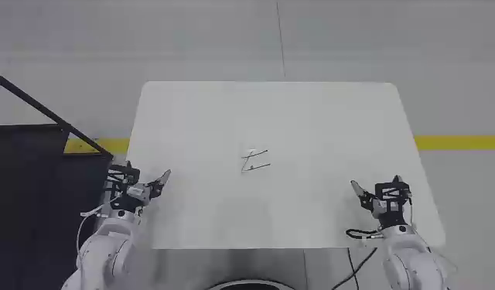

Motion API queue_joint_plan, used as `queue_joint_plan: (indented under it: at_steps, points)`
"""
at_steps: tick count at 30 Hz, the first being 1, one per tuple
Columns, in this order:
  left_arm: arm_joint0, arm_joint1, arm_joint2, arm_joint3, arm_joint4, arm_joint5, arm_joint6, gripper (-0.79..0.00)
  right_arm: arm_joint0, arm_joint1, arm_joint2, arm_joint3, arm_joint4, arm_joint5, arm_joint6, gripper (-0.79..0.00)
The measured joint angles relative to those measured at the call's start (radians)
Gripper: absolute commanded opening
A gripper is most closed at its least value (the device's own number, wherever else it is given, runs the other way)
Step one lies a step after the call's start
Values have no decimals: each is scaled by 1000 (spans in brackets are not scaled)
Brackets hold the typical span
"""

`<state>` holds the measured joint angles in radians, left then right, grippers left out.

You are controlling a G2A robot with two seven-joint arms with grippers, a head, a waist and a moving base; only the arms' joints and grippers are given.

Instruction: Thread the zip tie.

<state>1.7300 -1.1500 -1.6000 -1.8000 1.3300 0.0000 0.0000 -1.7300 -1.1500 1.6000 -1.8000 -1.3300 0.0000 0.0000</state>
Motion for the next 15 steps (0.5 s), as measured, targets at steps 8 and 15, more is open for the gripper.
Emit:
queue_joint_plan:
  at_steps: [8, 15]
  points:
    - [0, 0, 0, 0, 0, 0, 0, 0, 0, 0, 0, 0, 0, 0, 0, -1]
    - [-4, -1, 2, 0, -11, -21, 16, 0, 3, 0, -3, -4, -7, -14, 2, 0]
